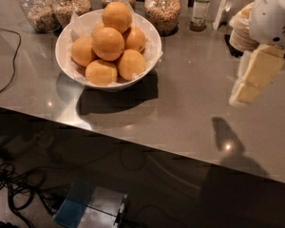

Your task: Pick orange from white bowl

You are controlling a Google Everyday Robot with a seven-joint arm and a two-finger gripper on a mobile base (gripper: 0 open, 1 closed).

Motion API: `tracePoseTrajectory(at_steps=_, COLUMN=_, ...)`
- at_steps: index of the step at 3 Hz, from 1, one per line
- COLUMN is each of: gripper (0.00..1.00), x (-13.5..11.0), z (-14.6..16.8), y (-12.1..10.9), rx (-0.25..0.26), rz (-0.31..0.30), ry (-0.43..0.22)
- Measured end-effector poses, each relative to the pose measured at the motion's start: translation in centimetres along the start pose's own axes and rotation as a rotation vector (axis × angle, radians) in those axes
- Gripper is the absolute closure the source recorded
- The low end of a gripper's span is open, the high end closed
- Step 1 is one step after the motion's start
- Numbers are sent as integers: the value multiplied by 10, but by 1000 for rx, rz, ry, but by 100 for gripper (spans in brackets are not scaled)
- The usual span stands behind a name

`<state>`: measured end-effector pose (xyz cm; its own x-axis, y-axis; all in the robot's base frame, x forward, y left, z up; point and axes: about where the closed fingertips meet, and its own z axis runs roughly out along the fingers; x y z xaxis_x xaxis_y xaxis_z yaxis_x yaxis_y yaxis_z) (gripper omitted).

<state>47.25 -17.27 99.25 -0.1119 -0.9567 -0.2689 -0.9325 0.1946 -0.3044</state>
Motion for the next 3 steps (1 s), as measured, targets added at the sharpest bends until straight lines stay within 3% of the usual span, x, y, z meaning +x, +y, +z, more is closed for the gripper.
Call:
tracePoseTrajectory(at_steps=1, gripper=0, x=-31, z=8, y=-26, rx=32, rz=-17, ry=-64)
tracePoseTrajectory(at_steps=2, gripper=0, x=-53, z=15, y=-51, rx=72, rz=22, ry=-150)
tracePoseTrajectory(at_steps=3, gripper=0, x=-54, z=15, y=-53, rx=80, rz=23, ry=-156)
